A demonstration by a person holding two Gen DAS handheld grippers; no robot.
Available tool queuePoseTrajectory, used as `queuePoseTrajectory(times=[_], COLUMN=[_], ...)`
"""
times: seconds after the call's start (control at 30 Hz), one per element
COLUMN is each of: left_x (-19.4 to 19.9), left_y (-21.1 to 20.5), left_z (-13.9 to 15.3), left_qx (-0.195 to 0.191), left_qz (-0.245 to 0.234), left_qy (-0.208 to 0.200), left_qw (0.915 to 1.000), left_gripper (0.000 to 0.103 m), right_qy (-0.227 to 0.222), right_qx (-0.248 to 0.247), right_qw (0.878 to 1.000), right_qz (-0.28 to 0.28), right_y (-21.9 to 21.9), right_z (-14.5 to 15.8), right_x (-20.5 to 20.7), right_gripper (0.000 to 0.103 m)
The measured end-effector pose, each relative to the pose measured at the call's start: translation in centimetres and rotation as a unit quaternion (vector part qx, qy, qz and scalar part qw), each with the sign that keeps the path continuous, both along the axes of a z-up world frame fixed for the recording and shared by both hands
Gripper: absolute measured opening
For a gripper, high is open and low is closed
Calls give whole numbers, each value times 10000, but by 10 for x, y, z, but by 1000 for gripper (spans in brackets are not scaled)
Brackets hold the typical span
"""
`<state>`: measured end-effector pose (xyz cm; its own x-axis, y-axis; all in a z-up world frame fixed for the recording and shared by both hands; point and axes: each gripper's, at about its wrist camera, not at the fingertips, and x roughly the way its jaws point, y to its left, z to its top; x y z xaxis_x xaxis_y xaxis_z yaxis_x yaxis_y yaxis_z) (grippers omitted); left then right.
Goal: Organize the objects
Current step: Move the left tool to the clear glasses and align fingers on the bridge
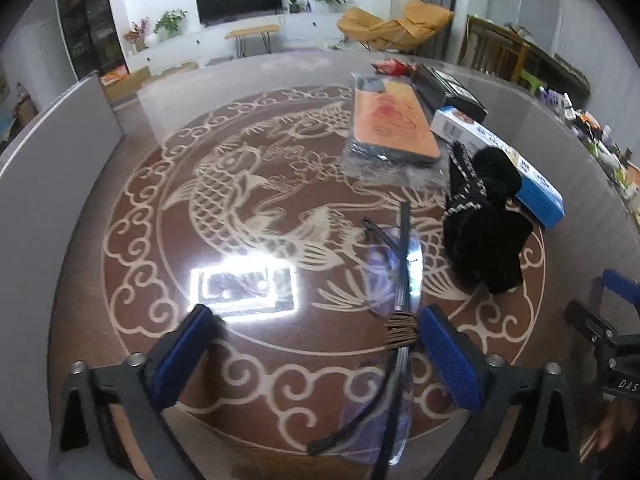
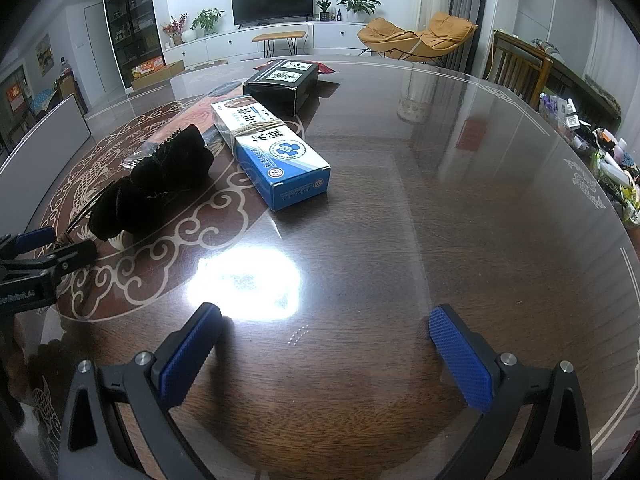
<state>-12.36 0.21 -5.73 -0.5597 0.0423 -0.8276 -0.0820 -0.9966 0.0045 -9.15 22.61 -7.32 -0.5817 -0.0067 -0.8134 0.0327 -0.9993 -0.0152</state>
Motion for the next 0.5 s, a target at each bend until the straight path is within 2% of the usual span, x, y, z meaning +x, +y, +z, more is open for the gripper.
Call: queuePoseTrajectory(times=[0.1, 0.17, 0.37, 0.5], left_x=[5, 6, 19, 32], left_y=[-12, -19, -38, -50], left_z=[5, 6, 6, 5], left_qx=[37, 53, -2, -85], left_qz=[236, 265, 68, -161], left_qy=[205, 241, 245, 319], left_qw=[9995, 9993, 9997, 9993], left_gripper=[49, 38, 36, 41], right_qy=[0, 0, 0, 0], right_qx=[0, 1, 0, 0], right_qw=[10000, 10000, 10000, 10000], right_qz=[0, 0, 0, 0], right_y=[0, 0, 0, 0], right_z=[0, 0, 0, 0], right_x=[0, 0, 0, 0], right_gripper=[103, 103, 103, 103])
